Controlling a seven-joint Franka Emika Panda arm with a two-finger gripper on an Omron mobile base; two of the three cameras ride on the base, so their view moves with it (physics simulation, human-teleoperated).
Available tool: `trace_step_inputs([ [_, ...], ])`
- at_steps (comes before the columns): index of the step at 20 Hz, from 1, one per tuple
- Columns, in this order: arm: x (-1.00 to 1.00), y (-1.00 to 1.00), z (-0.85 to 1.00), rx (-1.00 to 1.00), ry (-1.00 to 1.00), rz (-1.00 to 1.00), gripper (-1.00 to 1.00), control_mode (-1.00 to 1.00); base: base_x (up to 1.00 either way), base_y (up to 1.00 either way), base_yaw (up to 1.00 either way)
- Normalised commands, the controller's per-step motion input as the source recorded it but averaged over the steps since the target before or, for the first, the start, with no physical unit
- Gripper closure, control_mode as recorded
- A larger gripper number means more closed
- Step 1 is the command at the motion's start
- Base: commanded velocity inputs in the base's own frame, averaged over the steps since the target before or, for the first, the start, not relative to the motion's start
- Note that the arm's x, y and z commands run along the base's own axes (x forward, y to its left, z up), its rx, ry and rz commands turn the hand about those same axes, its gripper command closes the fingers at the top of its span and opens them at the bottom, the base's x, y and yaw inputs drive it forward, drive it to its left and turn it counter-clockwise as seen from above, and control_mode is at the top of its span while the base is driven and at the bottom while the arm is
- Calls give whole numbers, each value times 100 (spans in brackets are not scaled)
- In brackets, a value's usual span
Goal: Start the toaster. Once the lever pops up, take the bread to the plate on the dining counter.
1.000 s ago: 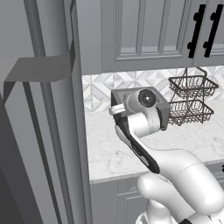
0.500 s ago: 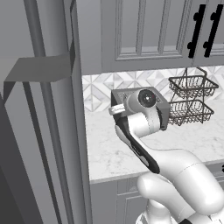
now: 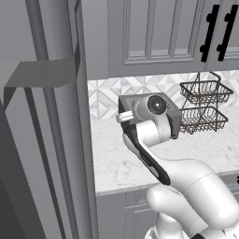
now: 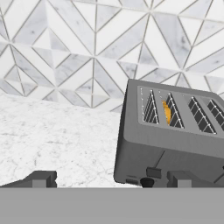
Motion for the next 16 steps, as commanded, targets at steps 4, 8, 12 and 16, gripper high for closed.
trace_step_inputs([
  [4, 0, 0, 0, 0, 0, 0, -100, -100, 0, 0, 0],
  [8, 0, 0, 0, 0, 0, 0, -100, -100, 0, 0, 0],
  [12, 0, 0, 0, 0, 0, 0, -100, -100, 0, 0, 0],
  [16, 0, 0, 0, 0, 0, 0, -100, -100, 0, 0, 0],
])
